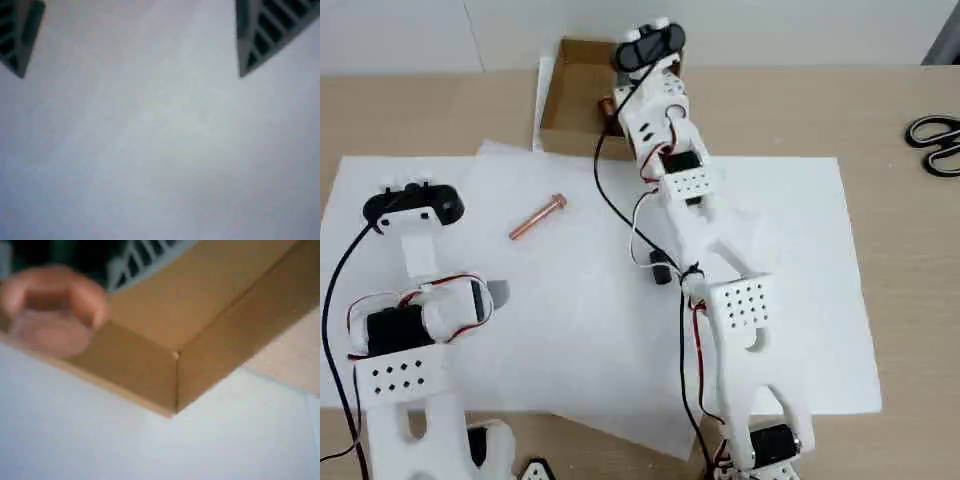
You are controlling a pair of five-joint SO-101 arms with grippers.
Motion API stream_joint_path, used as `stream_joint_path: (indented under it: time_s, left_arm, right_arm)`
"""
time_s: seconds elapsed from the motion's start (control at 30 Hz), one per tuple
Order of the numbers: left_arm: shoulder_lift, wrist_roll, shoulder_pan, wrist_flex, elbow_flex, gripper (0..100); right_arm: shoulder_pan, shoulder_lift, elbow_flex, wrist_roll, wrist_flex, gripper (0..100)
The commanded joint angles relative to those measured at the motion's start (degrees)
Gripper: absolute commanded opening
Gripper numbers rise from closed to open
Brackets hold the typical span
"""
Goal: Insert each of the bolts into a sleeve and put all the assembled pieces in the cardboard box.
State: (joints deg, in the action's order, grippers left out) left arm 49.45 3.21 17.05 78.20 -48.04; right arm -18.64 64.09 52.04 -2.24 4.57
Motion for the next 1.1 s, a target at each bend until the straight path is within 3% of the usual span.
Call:
stream_joint_path:
  time_s: [0.0, 0.13, 0.33, 0.57, 0.83, 1.07]
  left_arm:
    - [0.70, -0.18, 0.00, 0.26, 2.24, 26]
    - [0.70, -0.18, 0.00, 0.26, 2.24, 26]
    - [0.70, -0.18, 0.00, 0.26, 2.24, 26]
    - [0.70, -0.18, -0.09, 0.18, 2.33, 26]
    - [0.70, -0.18, 0.18, 0.09, 4.53, 26]
    - [0.70, -0.18, 0.18, 0.09, 4.88, 26]
  right_arm:
    - [-0.22, 1.27, 7.03, -0.35, -1.98, 0.8]
    - [-0.22, 3.91, 7.30, -0.35, -1.98, 2.0]
    - [-0.48, 4.09, 7.47, -0.53, 1.89, 17.8]
    - [-0.13, -0.75, 7.56, -0.53, 3.47, 18.4]
    - [1.27, -11.30, 7.56, -0.44, 20.26, 18.4]
    - [2.24, -21.14, 7.47, -0.35, 42.77, 18.4]
